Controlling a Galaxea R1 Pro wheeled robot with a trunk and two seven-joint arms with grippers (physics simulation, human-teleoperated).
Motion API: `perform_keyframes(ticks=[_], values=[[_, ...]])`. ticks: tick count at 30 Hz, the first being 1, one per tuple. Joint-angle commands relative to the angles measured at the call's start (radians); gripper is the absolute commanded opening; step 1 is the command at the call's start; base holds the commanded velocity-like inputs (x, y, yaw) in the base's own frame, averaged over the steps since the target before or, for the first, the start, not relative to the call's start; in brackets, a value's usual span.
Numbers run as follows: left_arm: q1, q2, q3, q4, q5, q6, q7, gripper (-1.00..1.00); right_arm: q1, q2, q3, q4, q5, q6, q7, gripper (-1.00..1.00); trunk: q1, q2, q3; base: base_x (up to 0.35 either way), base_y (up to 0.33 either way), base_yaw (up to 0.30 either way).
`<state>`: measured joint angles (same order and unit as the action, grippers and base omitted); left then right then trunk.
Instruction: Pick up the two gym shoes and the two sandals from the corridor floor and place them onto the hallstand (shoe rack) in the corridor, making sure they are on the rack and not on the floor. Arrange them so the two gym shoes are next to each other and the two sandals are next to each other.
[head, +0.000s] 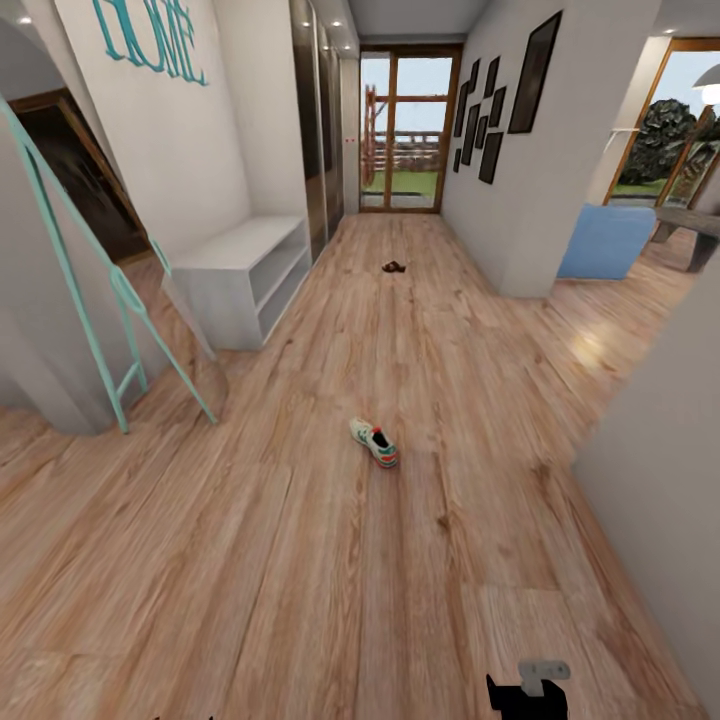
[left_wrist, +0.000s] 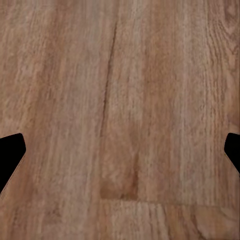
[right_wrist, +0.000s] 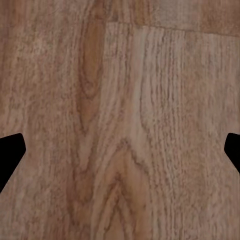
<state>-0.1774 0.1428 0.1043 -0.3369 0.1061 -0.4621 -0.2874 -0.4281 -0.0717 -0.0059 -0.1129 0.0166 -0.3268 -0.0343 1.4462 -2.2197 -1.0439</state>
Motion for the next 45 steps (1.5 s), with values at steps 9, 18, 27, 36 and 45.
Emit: perform_keyframes(ticks=[9,18,27,36,45], values=[[-0.001,0.0,0.003,0.001,0.01,0.0,-0.01,1.0,-0.001,-0.001,0.0,0.002,0.003,-0.004,-0.003,1.0,0.0,0.0,-0.001,0.333,-0.071,0.0],[-0.001,0.0,0.002,0.001,0.01,0.0,-0.01,1.0,-0.001,-0.007,0.0,0.002,0.005,-0.004,0.0,1.0,0.0,0.0,-0.001,0.33,-0.092,0.0],[-0.001,0.0,0.002,0.001,0.01,0.0,-0.01,1.0,0.0,-0.008,0.0,0.002,0.006,-0.004,0.0,1.0,0.0,0.0,-0.001,0.328,-0.098,0.0],[-0.001,0.0,0.002,0.001,0.01,0.0,-0.01,1.0,0.0,-0.008,0.0,0.002,0.006,-0.004,0.0,1.0,0.0,0.0,-0.001,0.322,-0.109,0.0],[0.0,0.0,0.002,0.001,0.01,0.0,-0.01,1.0,0.0,-0.008,0.0,0.002,0.006,-0.005,0.001,1.0,0.0,0.0,-0.001,0.316,-0.12,0.0]])
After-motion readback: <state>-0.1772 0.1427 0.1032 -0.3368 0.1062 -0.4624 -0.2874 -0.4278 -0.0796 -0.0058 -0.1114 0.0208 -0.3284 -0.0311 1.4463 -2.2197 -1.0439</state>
